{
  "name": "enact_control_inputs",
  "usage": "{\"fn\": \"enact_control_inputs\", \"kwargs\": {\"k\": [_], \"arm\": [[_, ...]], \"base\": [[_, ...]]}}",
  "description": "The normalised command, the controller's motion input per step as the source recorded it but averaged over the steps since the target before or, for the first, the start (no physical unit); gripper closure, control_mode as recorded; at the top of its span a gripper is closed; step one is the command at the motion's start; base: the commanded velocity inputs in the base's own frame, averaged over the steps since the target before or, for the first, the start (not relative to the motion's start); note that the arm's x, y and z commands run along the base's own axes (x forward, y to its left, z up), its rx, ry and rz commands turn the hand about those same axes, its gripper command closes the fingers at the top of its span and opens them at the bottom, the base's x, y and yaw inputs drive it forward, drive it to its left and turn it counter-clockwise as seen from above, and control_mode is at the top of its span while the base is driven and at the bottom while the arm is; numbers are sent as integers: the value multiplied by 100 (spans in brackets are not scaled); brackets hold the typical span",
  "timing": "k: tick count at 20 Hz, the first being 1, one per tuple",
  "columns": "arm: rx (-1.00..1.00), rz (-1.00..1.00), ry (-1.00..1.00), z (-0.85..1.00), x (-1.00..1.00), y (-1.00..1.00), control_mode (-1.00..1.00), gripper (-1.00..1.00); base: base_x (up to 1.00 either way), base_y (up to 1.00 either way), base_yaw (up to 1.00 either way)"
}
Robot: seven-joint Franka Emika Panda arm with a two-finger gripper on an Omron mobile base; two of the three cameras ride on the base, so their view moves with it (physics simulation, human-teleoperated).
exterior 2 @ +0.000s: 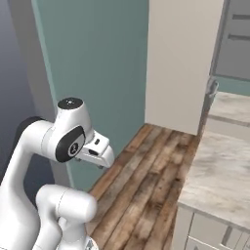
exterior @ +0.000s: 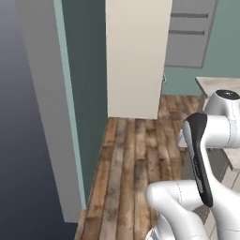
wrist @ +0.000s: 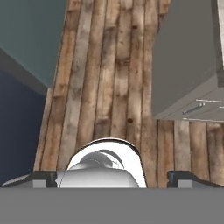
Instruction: Pick the egg and butter from the fridge and place them by the bowl for mixing.
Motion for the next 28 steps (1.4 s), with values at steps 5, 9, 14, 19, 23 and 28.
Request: {"fn": "enact_control_inputs", "kwargs": {"k": [5, 9, 14, 19, 23, 28], "arm": [[0, 0, 0, 0, 0, 0, 100, -100], [0, 0, 0, 0, 0, 0, 100, -100], [0, 0, 0, 0, 0, 0, 100, -100], [0, 0, 0, 0, 0, 0, 100, -100], [0, 0, 0, 0, 0, 0, 100, -100], [0, 0, 0, 0, 0, 0, 100, -100]], "base": [[70, 38, -41], [69, 38, -41], [72, 42, -32], [72, 50, -20], [76, 46, -19], [76, 45, -21]]}}
